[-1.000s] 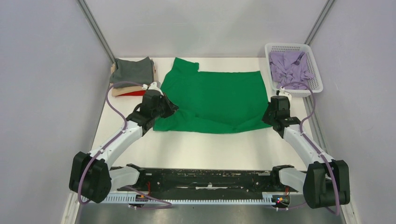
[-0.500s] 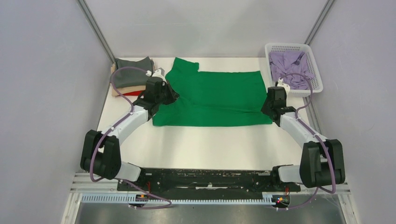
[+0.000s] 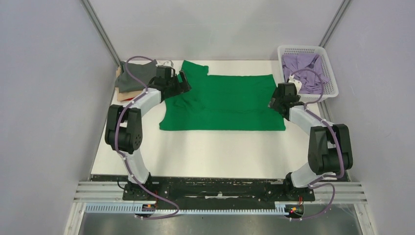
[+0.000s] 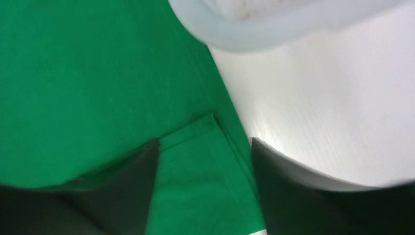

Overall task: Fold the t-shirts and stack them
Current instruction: Fold the flattened tshirt in 1/3 of the way

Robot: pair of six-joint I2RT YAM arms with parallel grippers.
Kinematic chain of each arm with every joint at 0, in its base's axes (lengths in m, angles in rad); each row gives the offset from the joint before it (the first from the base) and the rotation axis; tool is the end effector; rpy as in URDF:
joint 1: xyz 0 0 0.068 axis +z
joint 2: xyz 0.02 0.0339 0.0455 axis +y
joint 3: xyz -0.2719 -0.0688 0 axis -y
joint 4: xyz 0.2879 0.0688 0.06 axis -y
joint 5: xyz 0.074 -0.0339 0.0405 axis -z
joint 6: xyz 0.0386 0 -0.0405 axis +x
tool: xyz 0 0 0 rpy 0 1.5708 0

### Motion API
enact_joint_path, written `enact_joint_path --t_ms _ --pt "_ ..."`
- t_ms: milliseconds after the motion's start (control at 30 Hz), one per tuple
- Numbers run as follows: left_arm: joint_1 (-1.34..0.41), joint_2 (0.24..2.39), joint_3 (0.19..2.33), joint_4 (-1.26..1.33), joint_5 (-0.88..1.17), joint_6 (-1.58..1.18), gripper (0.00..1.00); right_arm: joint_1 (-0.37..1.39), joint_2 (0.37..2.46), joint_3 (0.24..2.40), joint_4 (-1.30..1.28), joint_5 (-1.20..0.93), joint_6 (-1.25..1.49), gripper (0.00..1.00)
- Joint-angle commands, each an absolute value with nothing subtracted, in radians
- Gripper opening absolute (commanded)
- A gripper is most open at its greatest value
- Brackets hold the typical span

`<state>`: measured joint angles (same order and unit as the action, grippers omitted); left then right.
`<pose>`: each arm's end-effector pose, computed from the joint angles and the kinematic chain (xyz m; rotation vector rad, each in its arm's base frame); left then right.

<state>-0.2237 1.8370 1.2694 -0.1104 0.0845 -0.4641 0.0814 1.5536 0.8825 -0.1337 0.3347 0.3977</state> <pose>0.4421 -0.1039 0.2011 -0.2283 2.2761 -0.4601 0.3545 0.0162 0.1737 0.5212 2.2657 -0.1589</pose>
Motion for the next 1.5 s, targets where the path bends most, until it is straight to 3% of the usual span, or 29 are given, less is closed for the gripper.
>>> enact_joint_path --t_ms 0,33,333,567,767,967,1267,1467 --pt "-0.193 1.834 1.425 -0.194 0.120 -0.439 1.00 0.078 1.527 0.968 -0.098 0.345 0.358 0.88" --pt "-0.192 1.817 1.423 -0.197 0.136 -0.447 1.00 0.078 1.506 0.956 -0.098 0.332 0.354 0.98" --pt "-0.239 1.713 1.128 -0.054 0.335 -0.596 1.00 0.187 1.423 0.755 0.024 0.076 0.309 0.98" --pt "-0.239 1.796 1.053 0.014 0.368 -0.627 1.00 0.289 1.602 0.797 0.061 0.090 0.244 0.98" --pt "-0.239 1.792 0.984 0.005 0.314 -0.616 1.00 0.309 1.598 0.691 0.073 0.124 0.285 0.98" --pt "-0.248 1.732 0.849 -0.066 0.294 -0.652 1.00 0.336 1.514 0.564 -0.064 0.134 0.308 0.98" --pt "-0.322 1.406 0.597 -0.241 0.096 -0.739 1.00 0.487 1.298 0.431 -0.357 0.198 0.420 0.98" --pt "-0.379 1.290 0.519 -0.277 0.079 -0.779 1.00 0.595 1.153 0.371 -0.538 0.231 0.535 0.98"
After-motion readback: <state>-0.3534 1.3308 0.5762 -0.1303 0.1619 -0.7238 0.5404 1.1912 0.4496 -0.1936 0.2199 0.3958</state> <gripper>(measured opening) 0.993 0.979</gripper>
